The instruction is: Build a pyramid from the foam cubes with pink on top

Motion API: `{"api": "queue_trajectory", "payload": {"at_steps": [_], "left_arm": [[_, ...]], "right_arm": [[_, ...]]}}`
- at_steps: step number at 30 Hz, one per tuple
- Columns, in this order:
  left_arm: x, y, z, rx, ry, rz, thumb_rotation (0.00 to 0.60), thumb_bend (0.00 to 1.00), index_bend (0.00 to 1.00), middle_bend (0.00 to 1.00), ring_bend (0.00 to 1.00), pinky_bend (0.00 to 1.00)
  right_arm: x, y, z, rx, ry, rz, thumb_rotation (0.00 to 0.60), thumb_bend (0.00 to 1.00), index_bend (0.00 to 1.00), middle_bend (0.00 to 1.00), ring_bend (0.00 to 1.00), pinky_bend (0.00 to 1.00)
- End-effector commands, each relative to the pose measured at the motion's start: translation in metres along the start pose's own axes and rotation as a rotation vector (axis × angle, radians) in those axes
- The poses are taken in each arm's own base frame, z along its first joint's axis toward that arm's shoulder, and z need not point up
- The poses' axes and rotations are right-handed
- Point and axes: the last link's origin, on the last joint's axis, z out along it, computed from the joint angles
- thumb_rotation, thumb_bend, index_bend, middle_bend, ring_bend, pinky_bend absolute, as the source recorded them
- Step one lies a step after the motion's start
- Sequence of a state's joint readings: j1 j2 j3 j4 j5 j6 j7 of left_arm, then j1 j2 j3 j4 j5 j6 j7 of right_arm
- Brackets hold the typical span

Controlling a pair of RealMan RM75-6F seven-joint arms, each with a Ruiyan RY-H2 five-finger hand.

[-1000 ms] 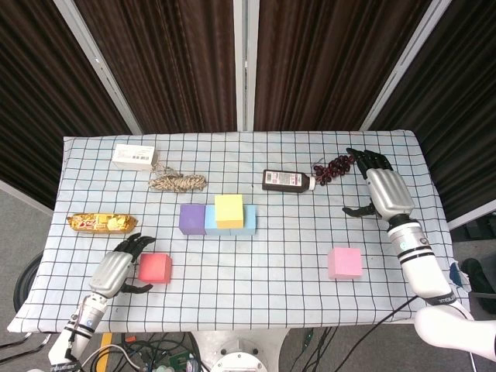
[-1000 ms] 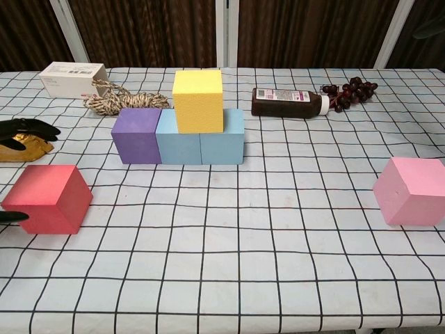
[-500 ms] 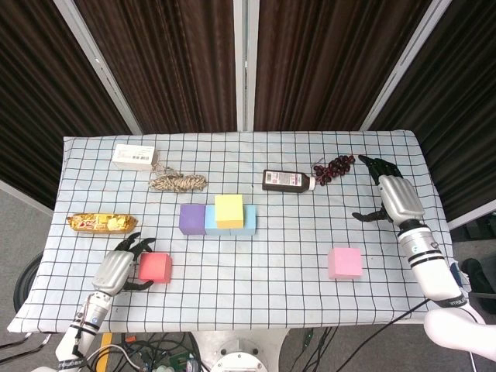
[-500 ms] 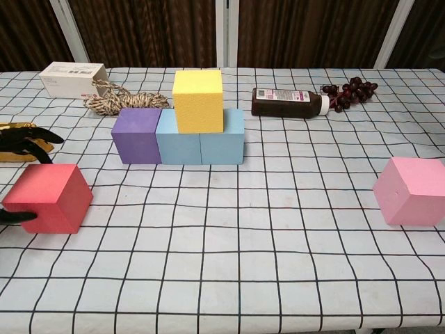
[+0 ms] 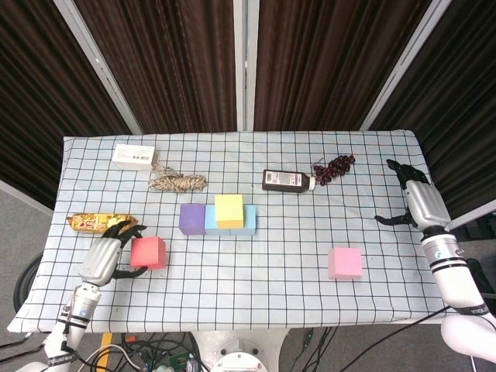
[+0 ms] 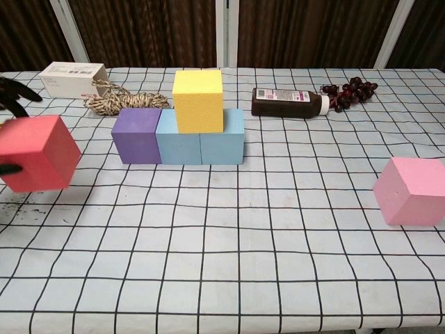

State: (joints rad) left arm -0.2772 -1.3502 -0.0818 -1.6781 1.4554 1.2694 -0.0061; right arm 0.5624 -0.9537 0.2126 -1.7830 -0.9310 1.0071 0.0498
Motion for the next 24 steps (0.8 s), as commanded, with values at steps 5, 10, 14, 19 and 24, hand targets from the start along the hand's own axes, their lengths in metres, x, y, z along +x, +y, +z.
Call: {"api": "queue_trajectory", "payload": {"at_steps": [5,10,14,19,24], "left_arm": [[0.053,0.019,0.029,-0.012,0.105,-0.031,0.6,0.16,0.22,0.49,0.15,0.18],[0.049,0.036,0.057,-0.022,0.041,-0.071,0.6,0.16,0.23,0.49,0.15,0.18],[0.035,0.05,0.078,-0.042,-0.007,-0.097,0.6,0.16,0.23,0.49,0.15,0.18],[0.018,0.068,0.098,-0.077,-0.04,-0.1,0.6,0.16,0.23,0.49,0.15,0.18],[0.01,0.074,0.111,-0.09,-0.047,-0.098,0.6,0.16,0.23,0.49,0.16,0.18]], "right_arm": [[0.001,0.01,-0.007,-0.017,-0.01,0.001,0.6,0.01,0.0,0.12,0.0,0.0],[0.004,0.005,-0.007,0.002,-0.004,0.0,0.6,0.01,0.0,0.13,0.0,0.0],[0.006,0.0,-0.007,0.015,-0.002,-0.005,0.6,0.01,0.0,0.13,0.0,0.0],[0.007,-0.005,-0.008,0.026,-0.006,-0.007,0.6,0.01,0.0,0.13,0.0,0.0],[0.006,-0.009,-0.008,0.038,-0.007,-0.012,0.6,0.01,0.0,0.13,0.0,0.0]]}}
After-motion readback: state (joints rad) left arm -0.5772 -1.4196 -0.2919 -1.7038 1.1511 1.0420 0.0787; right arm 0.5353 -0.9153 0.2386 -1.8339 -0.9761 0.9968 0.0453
